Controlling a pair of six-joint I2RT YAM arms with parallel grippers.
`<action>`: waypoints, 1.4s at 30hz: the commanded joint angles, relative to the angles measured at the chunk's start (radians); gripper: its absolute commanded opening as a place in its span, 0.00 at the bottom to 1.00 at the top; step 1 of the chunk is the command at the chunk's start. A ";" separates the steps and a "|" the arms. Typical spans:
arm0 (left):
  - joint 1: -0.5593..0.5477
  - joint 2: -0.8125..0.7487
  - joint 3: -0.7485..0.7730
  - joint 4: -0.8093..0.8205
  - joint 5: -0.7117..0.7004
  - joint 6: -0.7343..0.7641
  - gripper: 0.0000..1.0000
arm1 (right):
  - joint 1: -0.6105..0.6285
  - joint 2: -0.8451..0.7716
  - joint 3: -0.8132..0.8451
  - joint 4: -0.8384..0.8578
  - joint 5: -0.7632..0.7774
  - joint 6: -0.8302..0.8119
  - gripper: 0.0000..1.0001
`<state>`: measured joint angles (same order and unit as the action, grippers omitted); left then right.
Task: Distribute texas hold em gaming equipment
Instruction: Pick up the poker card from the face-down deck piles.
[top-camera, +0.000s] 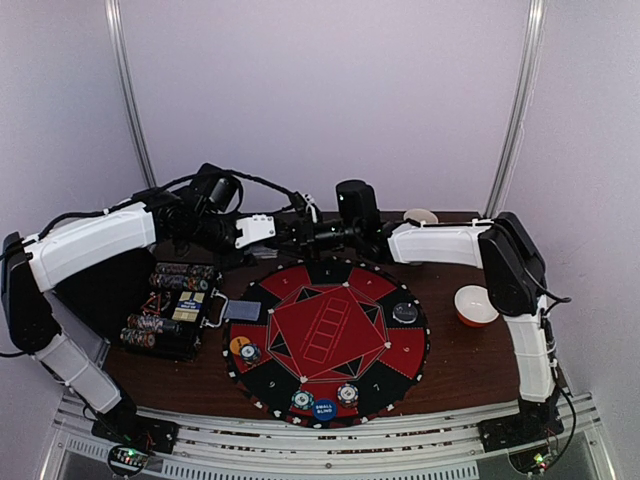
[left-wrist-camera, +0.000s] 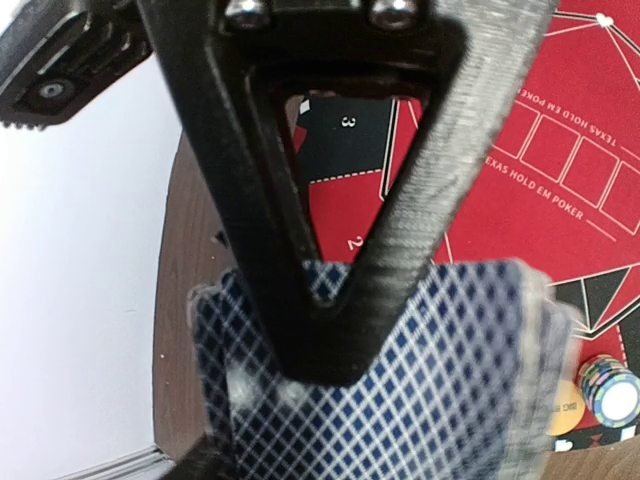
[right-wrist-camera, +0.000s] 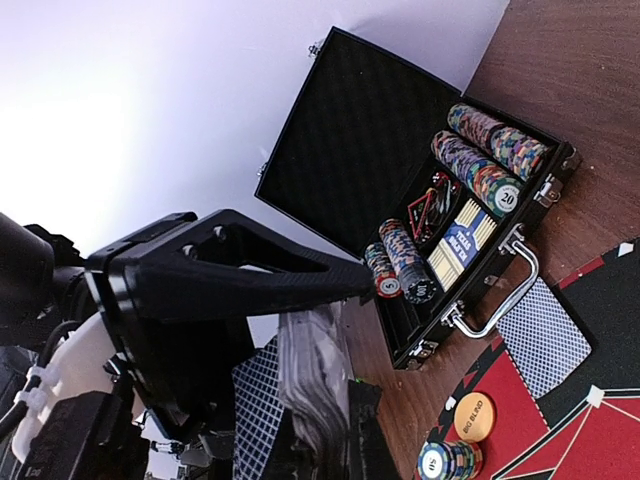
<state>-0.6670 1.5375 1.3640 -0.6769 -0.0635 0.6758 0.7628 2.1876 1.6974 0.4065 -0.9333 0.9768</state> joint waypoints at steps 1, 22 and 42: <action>-0.004 0.004 -0.012 0.082 0.011 -0.006 0.64 | 0.014 -0.019 -0.001 0.061 -0.048 -0.004 0.00; 0.004 0.033 -0.005 0.053 0.125 -0.058 0.52 | 0.011 -0.129 -0.059 -0.117 0.023 -0.306 0.12; 0.003 0.018 -0.021 0.063 0.082 -0.061 0.49 | -0.019 -0.185 -0.055 -0.330 0.152 -0.421 0.11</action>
<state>-0.6666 1.5654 1.3476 -0.6514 0.0246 0.6212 0.7502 2.0468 1.6436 0.1131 -0.7872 0.5747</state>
